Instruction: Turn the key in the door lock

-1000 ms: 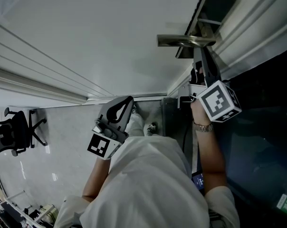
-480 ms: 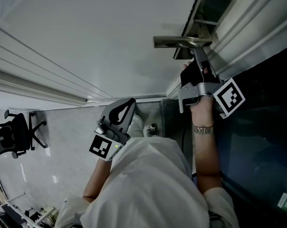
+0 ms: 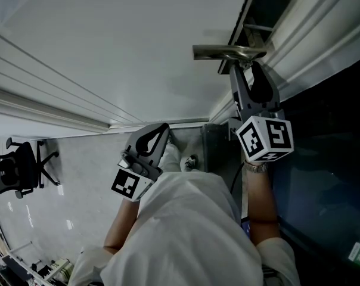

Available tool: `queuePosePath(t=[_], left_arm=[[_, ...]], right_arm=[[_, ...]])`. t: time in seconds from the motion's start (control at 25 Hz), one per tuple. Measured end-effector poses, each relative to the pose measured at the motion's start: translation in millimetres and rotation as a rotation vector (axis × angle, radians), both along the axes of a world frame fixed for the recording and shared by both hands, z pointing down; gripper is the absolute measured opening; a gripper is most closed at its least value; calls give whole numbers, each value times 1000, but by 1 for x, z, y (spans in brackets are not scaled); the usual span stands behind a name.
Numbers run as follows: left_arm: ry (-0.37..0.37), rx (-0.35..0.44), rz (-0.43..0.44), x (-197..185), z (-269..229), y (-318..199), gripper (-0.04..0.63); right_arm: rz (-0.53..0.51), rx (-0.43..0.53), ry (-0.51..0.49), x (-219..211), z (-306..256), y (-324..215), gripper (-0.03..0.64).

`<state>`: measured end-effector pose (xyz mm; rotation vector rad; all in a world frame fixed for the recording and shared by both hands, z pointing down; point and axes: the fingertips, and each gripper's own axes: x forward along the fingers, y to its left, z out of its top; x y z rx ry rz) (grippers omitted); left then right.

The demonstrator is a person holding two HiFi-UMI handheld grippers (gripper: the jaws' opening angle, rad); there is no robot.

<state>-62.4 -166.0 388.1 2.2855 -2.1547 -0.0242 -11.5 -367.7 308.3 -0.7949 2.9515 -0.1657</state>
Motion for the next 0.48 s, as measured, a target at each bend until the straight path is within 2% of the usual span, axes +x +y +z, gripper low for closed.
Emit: queuePosePath(t=[0.2,0.32,0.48], left_arm=[[-1,0,7,1,1,-1,3],[-1,3,12,2,1,-1,3],[-6,-3,16,3,1,0,3]], right_arm=[[90,529,470,-6,5,8,187],[146,659,646,-4,16,2,187],[179,801,753,-5,16,2,187]])
